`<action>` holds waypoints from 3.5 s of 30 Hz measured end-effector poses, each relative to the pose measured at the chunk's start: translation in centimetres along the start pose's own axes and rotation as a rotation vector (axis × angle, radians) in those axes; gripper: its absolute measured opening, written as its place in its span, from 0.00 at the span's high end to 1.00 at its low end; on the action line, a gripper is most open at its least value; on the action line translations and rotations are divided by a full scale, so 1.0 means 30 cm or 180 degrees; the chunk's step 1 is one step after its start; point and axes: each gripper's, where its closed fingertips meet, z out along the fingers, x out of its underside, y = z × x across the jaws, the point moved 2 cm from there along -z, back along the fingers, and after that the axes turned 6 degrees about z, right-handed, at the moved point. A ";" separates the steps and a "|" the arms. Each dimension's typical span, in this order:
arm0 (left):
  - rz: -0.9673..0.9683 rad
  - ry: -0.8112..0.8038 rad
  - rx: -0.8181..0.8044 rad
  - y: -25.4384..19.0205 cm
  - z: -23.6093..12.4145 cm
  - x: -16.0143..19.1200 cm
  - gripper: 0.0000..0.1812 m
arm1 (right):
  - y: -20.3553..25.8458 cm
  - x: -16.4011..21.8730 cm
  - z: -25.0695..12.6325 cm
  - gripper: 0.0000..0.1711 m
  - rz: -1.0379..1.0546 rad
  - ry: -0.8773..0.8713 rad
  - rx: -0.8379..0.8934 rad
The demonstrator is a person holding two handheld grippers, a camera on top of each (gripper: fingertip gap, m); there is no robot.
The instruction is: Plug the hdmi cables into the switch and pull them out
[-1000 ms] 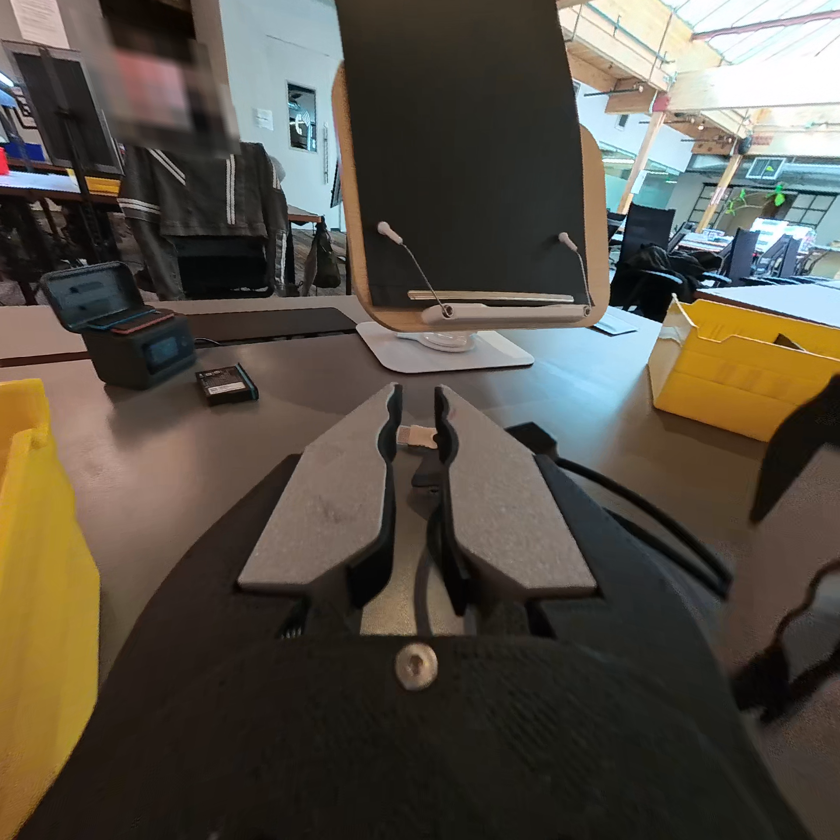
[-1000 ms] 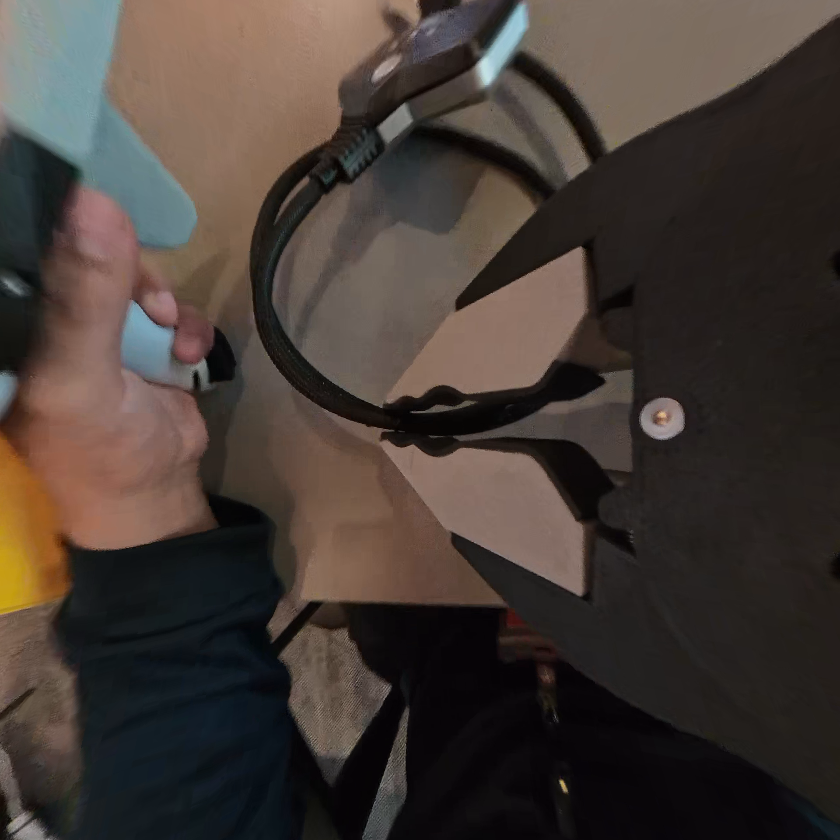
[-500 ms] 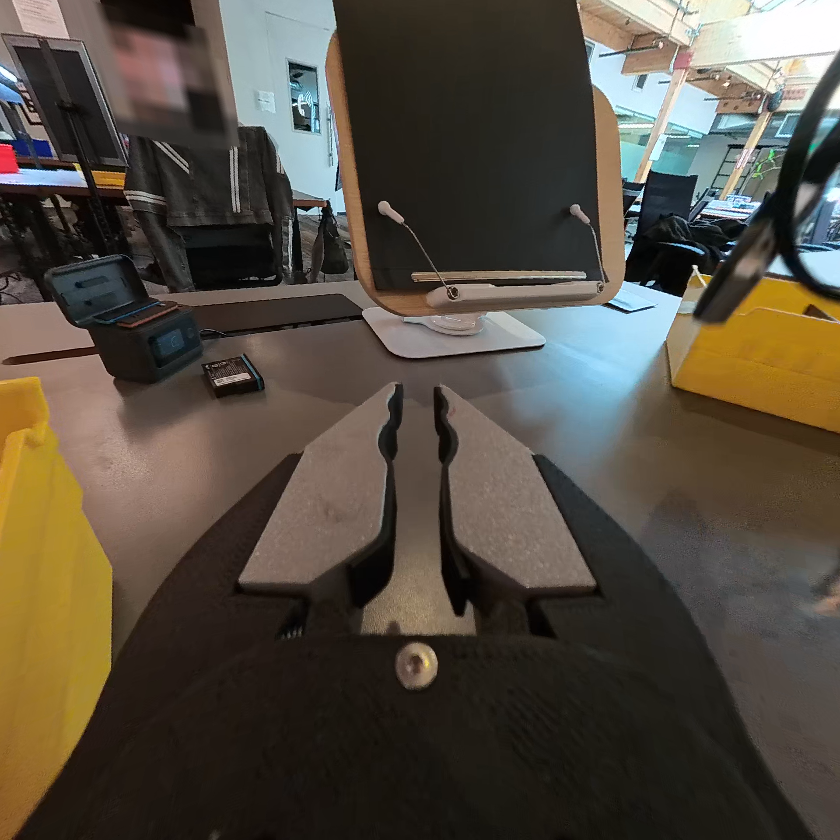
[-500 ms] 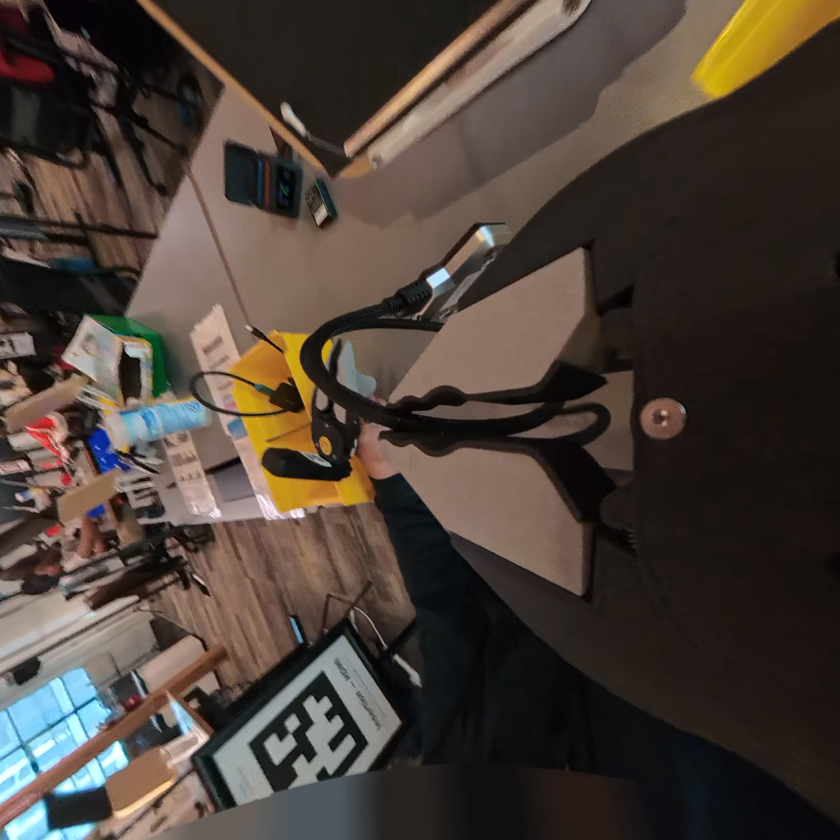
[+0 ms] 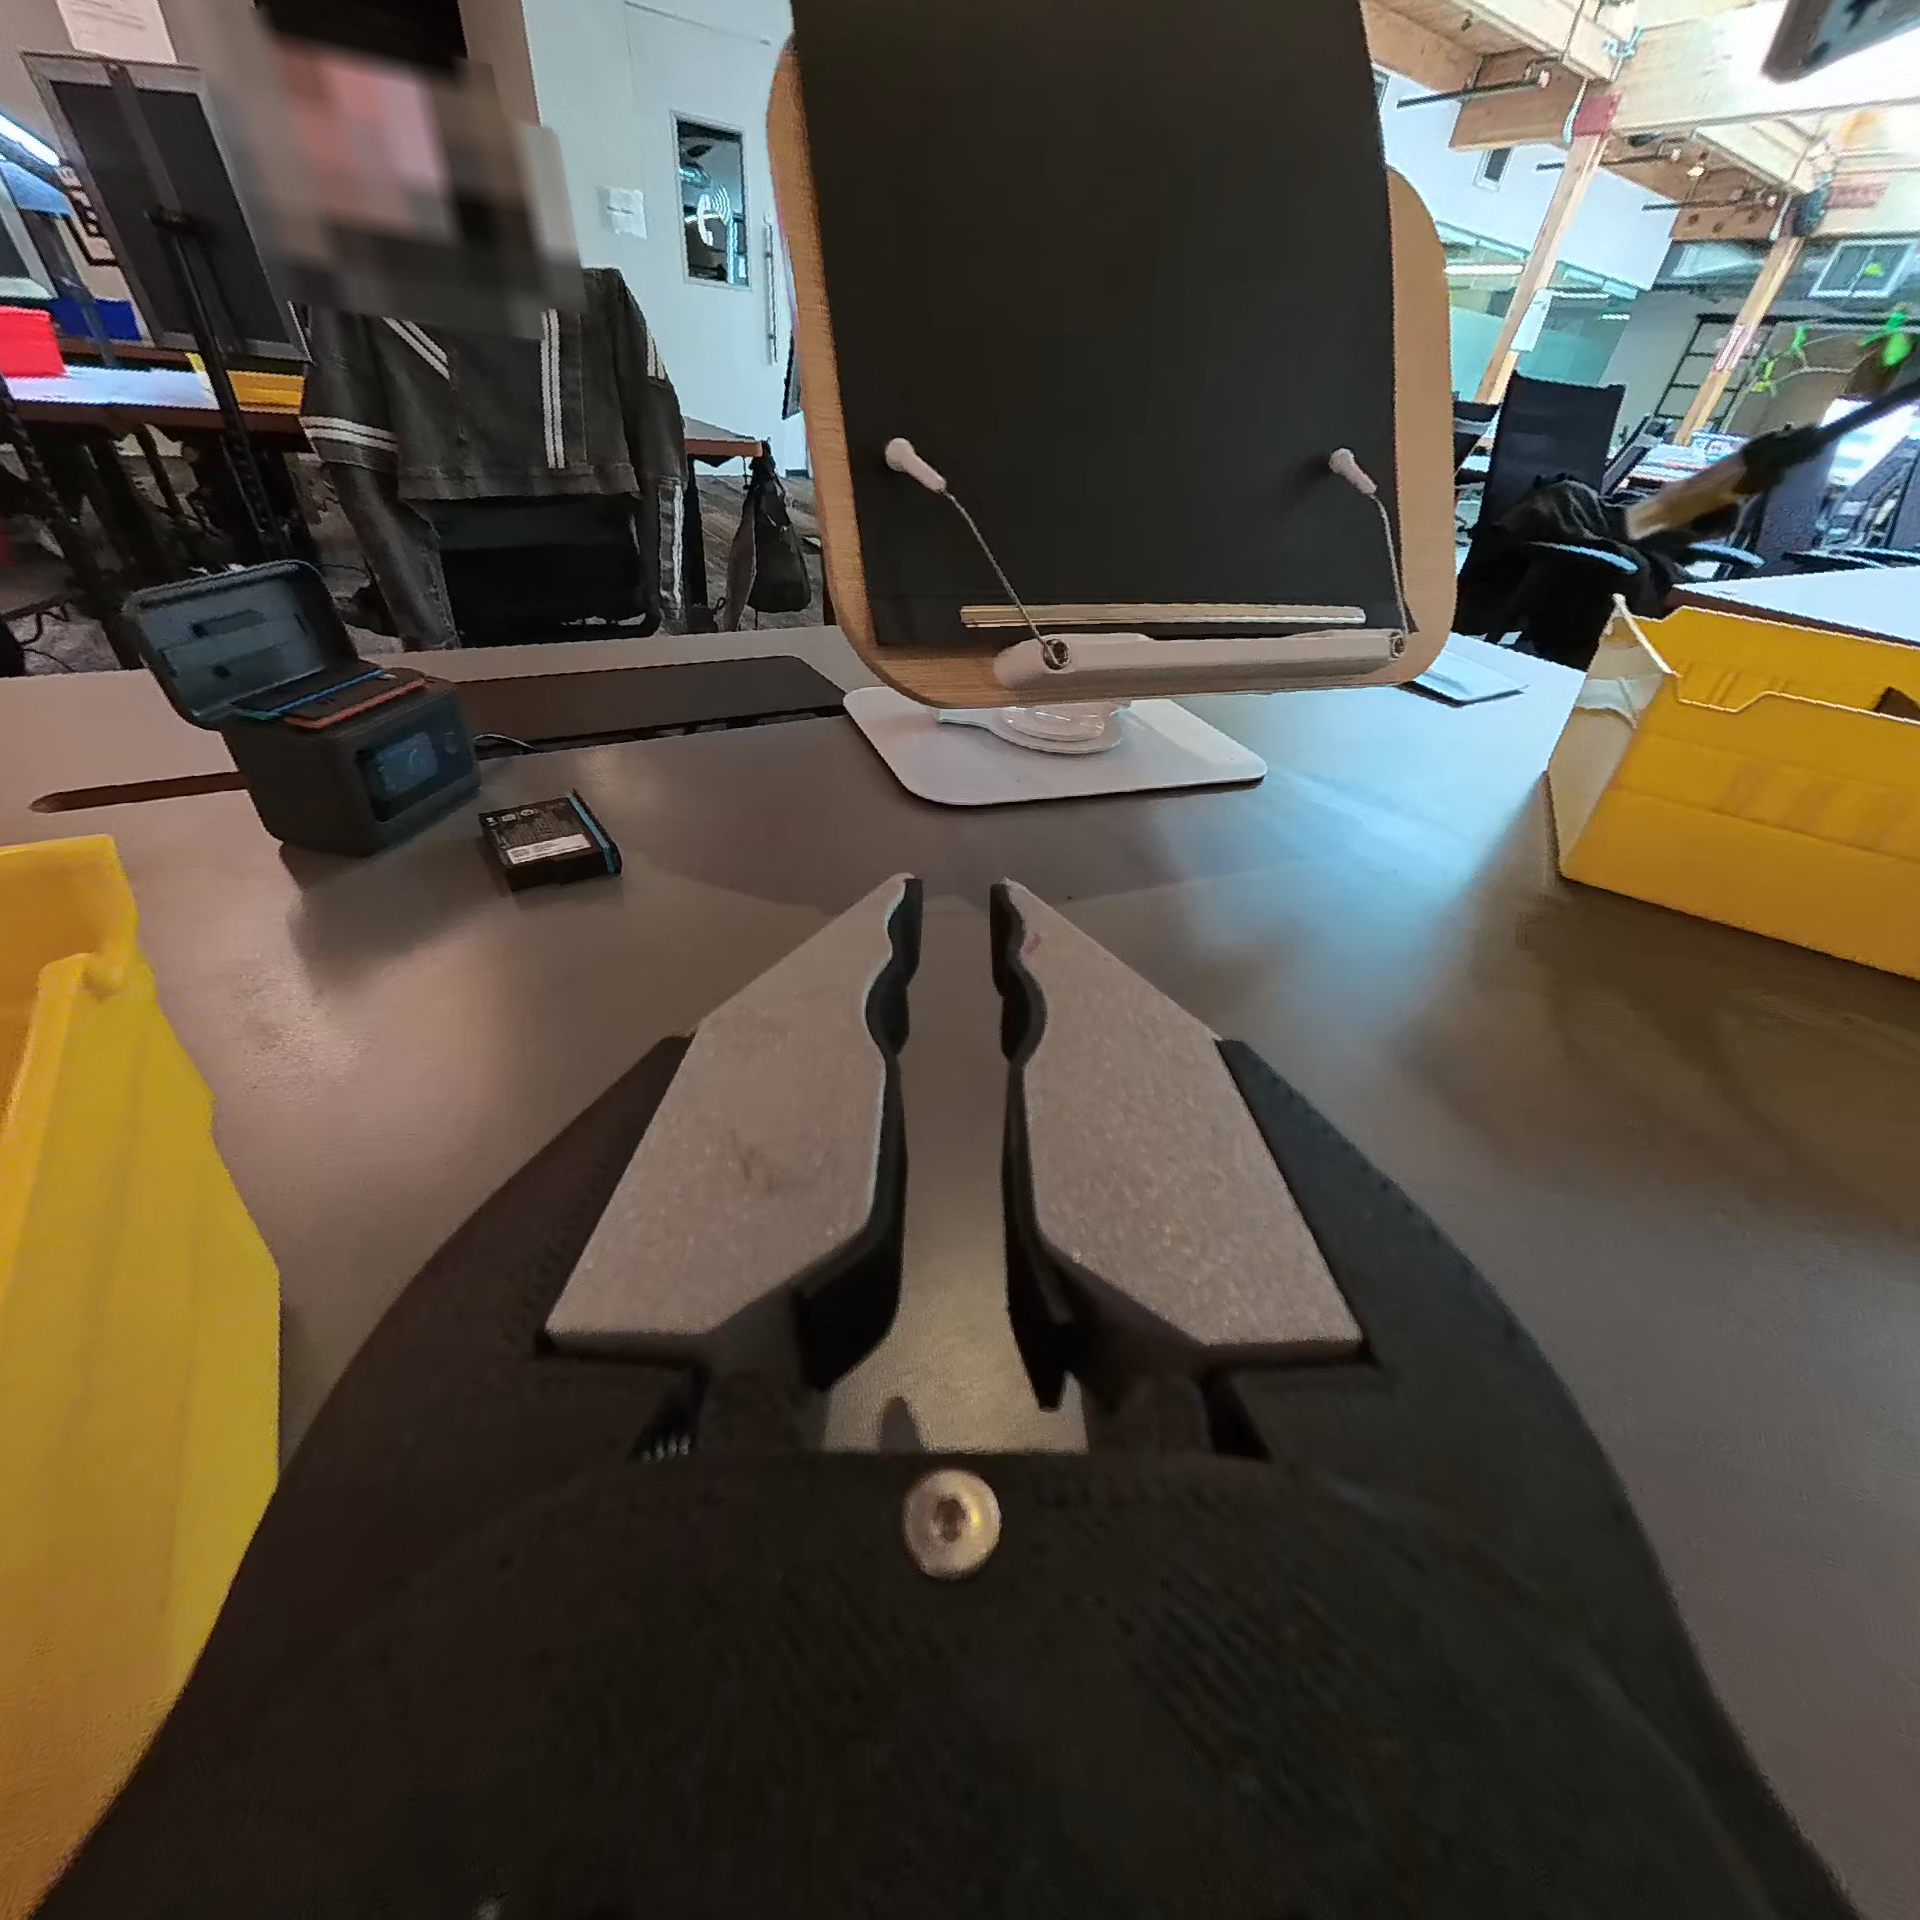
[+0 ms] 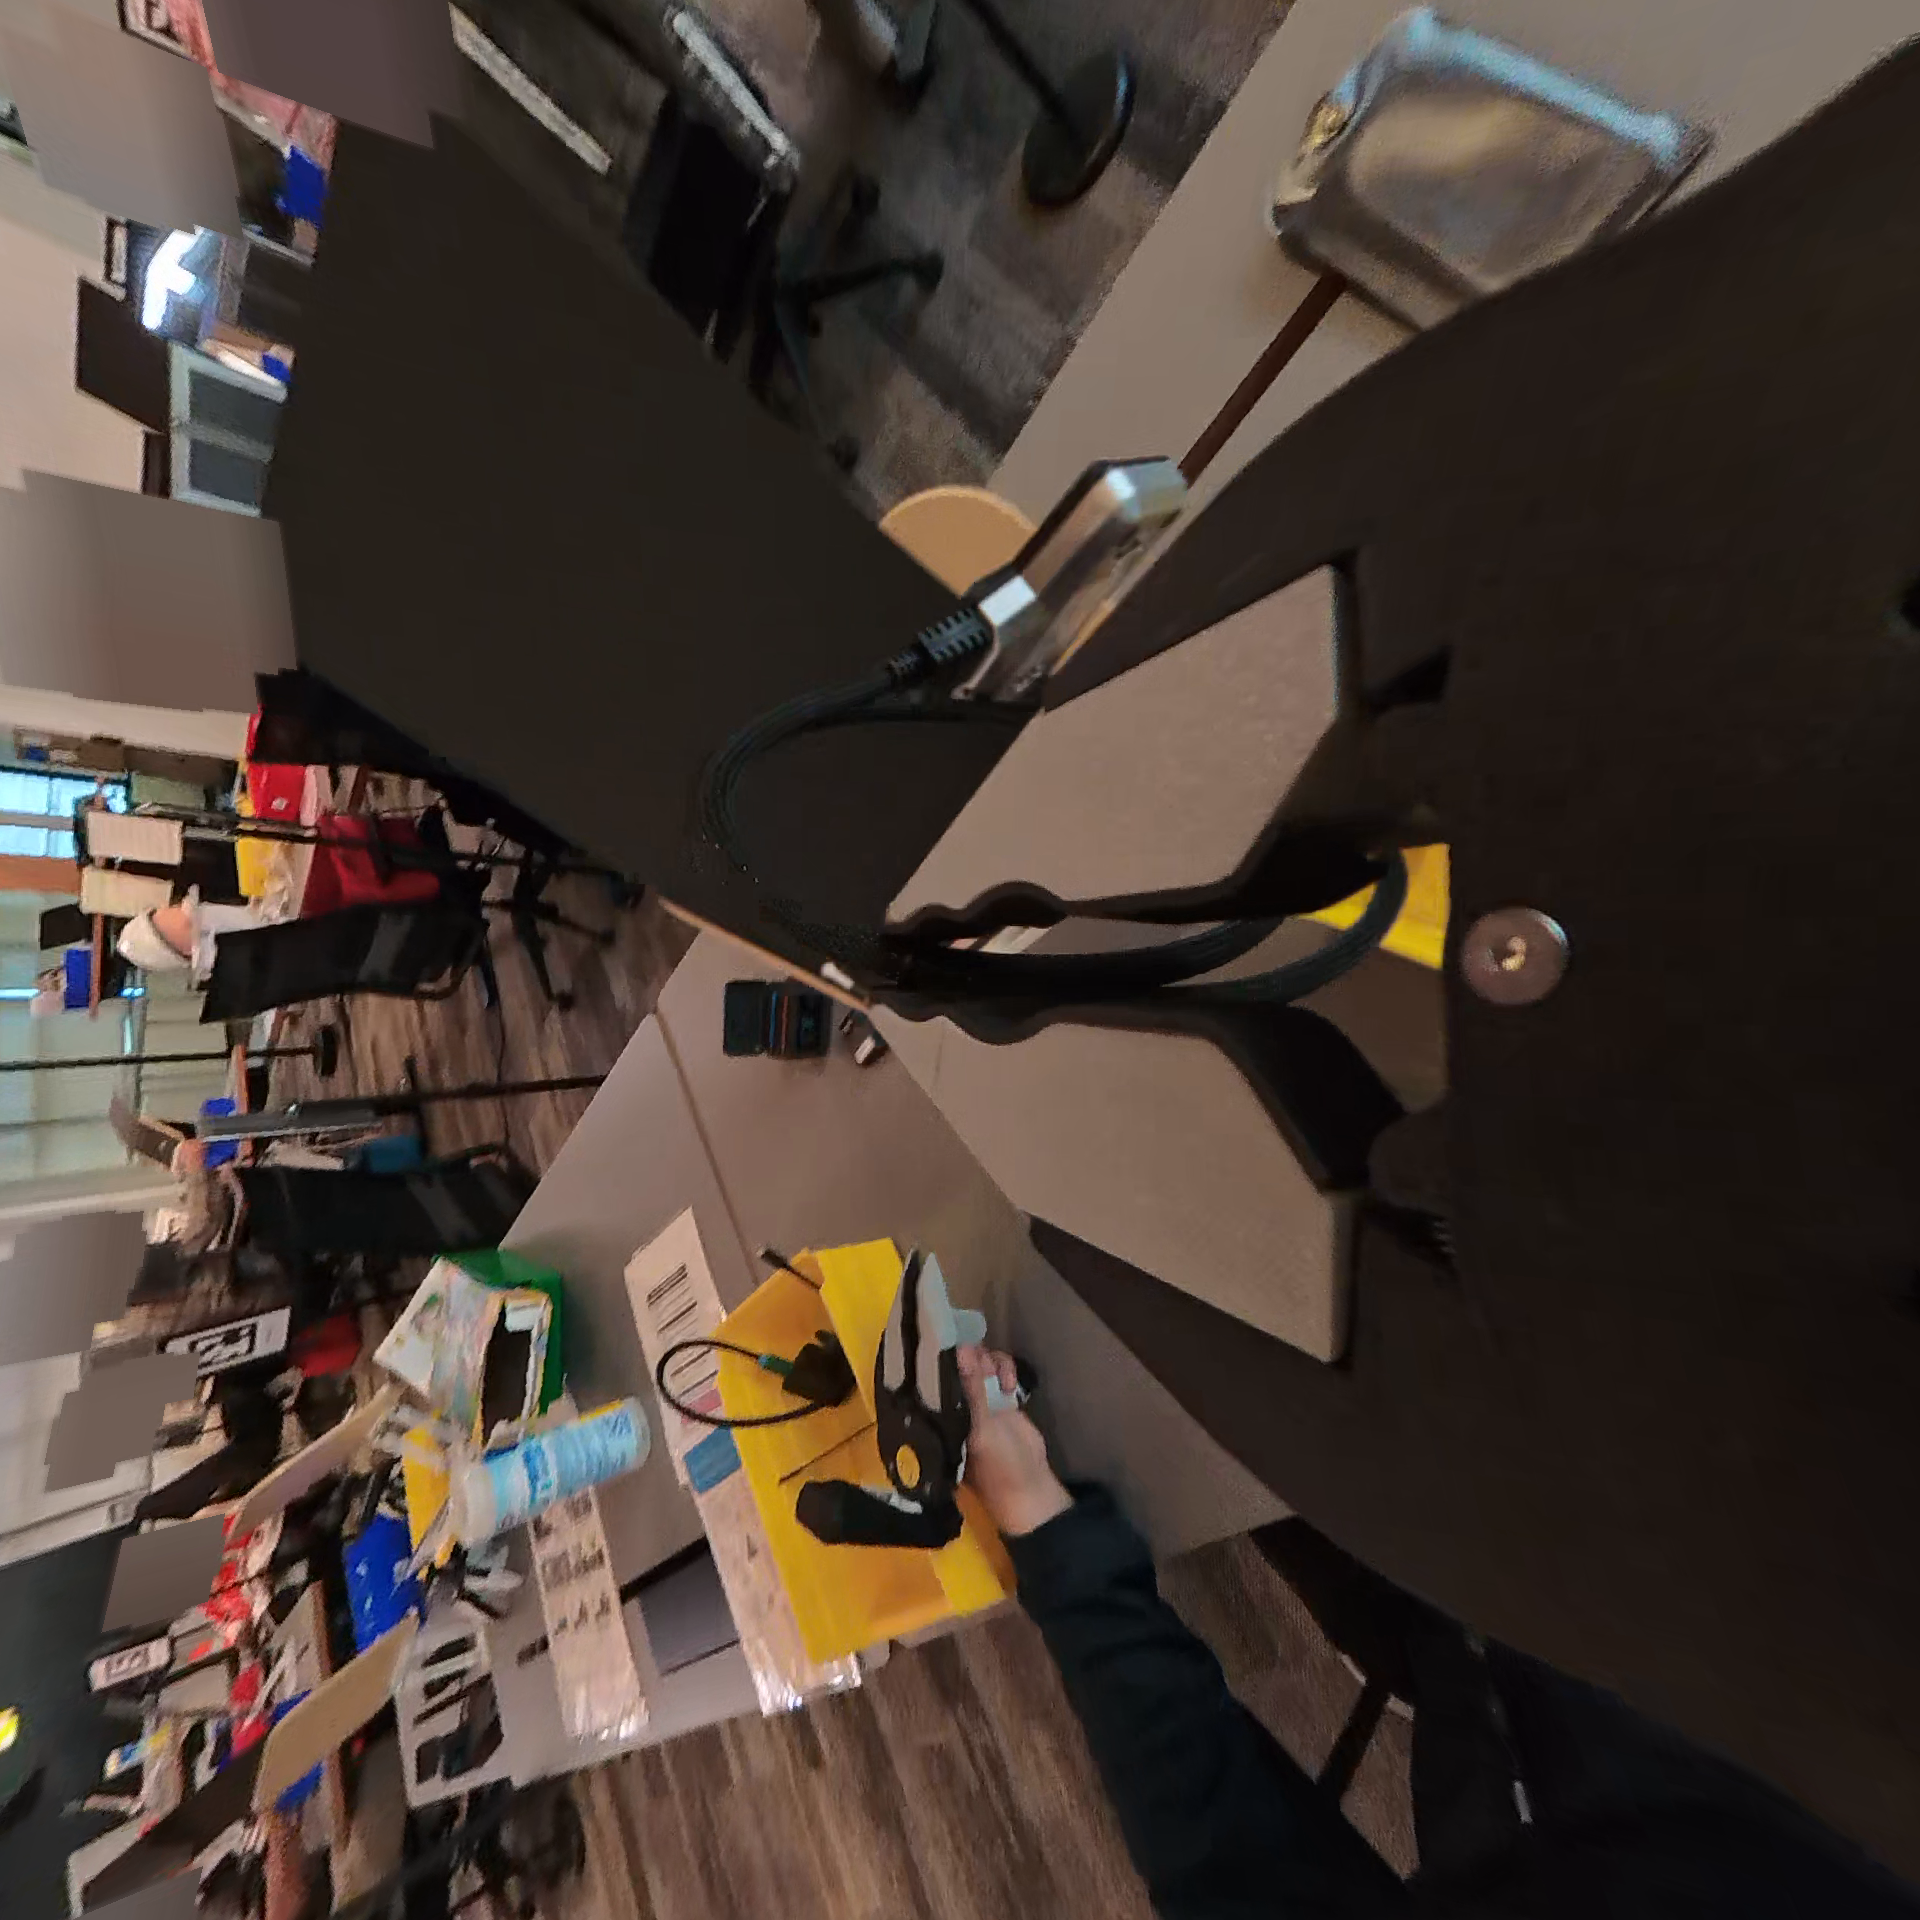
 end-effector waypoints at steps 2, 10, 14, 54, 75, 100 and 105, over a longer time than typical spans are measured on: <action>-0.0022 -0.0016 -0.0011 0.005 -0.002 -0.003 0.95 | -0.059 0.035 -0.018 0.96 -0.0013 0.0095 0.0077; 0.0074 0.0047 0.0036 -0.013 0.008 0.005 0.95 | -0.265 0.365 -0.041 0.97 -0.0108 0.0787 0.0459; 0.0022 0.0026 0.0035 -0.007 0.006 0.003 0.95 | -0.295 0.510 -0.085 0.97 -0.0283 0.1280 0.0412; 0.0279 0.0072 0.0359 -0.082 0.020 0.009 0.88 | 0.135 0.741 0.182 0.62 -0.0475 0.1894 0.0113; 0.0661 -0.0299 0.0562 -0.151 0.001 -0.026 0.90 | 0.277 1.029 1.035 0.67 -0.0706 0.0680 -0.0099; -0.0661 0.0897 -0.1930 0.495 -0.543 -0.348 0.52 | 0.283 1.076 1.088 0.64 -0.0432 0.0980 -0.0347; -0.0791 0.1131 -0.1703 0.523 -0.452 -0.234 0.76 | 0.285 1.082 1.090 0.65 -0.0489 0.1010 -0.0325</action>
